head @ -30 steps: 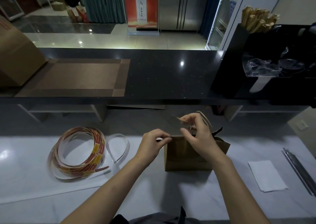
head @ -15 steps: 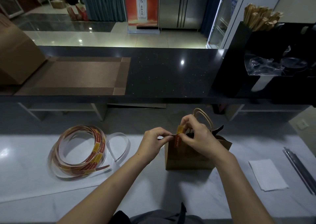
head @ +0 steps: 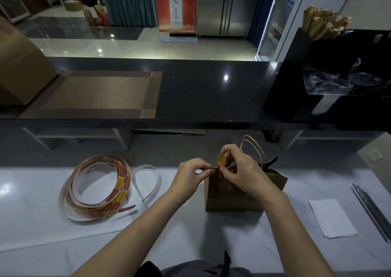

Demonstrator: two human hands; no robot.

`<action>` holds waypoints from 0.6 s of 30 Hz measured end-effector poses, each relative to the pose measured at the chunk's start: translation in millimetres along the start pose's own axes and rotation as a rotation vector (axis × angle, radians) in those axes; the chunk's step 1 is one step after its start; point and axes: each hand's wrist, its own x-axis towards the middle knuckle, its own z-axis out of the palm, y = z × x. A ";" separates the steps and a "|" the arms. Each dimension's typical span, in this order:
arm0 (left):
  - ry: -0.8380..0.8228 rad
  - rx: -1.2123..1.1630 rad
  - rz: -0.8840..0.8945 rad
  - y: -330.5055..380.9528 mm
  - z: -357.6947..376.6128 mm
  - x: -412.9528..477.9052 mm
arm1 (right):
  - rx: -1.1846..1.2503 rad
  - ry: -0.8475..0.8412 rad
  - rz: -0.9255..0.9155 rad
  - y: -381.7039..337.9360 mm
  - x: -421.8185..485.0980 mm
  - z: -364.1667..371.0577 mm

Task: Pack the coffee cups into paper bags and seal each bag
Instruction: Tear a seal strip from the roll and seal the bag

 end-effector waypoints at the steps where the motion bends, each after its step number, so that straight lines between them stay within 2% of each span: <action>1: 0.000 0.000 -0.005 -0.4 0.1 0.3 | -0.013 0.011 -0.006 1.0 -0.1 1.9; 13: -0.006 -0.017 -0.016 -3.9 0.2 2.8 | -0.104 0.109 -0.060 12.3 -3.6 15.0; 18: 0.003 -0.025 -0.014 -1.7 0.3 1.0 | -0.149 0.100 -0.111 15.2 -1.8 14.9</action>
